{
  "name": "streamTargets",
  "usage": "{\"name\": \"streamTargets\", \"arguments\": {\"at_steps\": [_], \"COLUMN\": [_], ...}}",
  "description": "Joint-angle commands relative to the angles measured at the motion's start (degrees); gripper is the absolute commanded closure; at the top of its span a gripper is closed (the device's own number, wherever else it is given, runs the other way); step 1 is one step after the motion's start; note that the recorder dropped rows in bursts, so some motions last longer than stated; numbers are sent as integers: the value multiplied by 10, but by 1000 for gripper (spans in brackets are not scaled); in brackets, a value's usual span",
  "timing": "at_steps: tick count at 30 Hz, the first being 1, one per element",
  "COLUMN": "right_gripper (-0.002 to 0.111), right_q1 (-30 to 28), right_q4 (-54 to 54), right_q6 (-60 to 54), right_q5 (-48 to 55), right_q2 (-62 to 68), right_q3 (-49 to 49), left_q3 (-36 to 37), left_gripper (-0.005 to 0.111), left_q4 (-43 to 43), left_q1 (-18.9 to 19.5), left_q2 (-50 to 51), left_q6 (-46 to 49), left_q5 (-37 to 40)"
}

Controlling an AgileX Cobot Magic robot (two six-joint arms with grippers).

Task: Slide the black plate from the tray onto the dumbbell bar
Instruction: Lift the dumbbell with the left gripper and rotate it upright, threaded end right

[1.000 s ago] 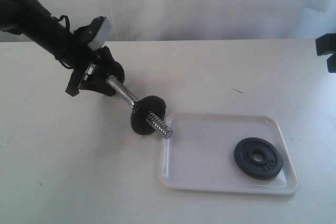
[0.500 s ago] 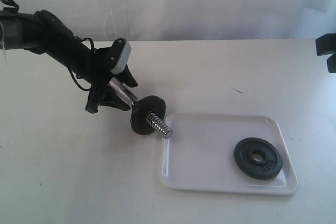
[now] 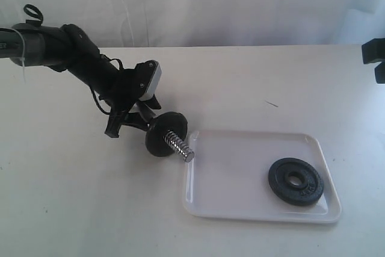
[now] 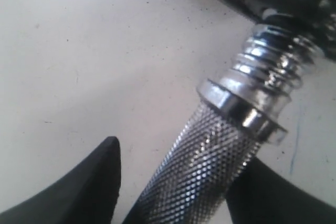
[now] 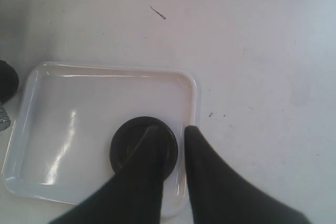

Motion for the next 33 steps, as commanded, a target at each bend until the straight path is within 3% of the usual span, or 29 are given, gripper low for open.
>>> {"name": "streamTargets", "arguments": {"at_steps": [1,5,7,14,22,33], "right_gripper": [93,93,93,93,93,93], "right_q1": [-4,-4,-4,-4,-4,-4], "right_q4": [-1,-1,-1,-1,-1,-1], "right_q6": [-7,-7,-7,-7,-7,-7], "right_q5": [-4,-4,-4,-5,-5,-5], "right_q2": [-1,-1,-1,-1,-1,-1], "right_q3": [-3,-3,-3,-3,-3,-3], "left_q3": [6,6,6,6,6,6], "left_gripper": [58,45,44,51,74,73], "left_q4": [3,3,1,-17,-29,-35], "left_q1": [-3,-4,-4,-4,-4,-4], "left_q2": [8,8,10,22,27,27], "left_q6": [89,89,89,89,84,70], "left_q5": [28,32,34,25,38,60]}}
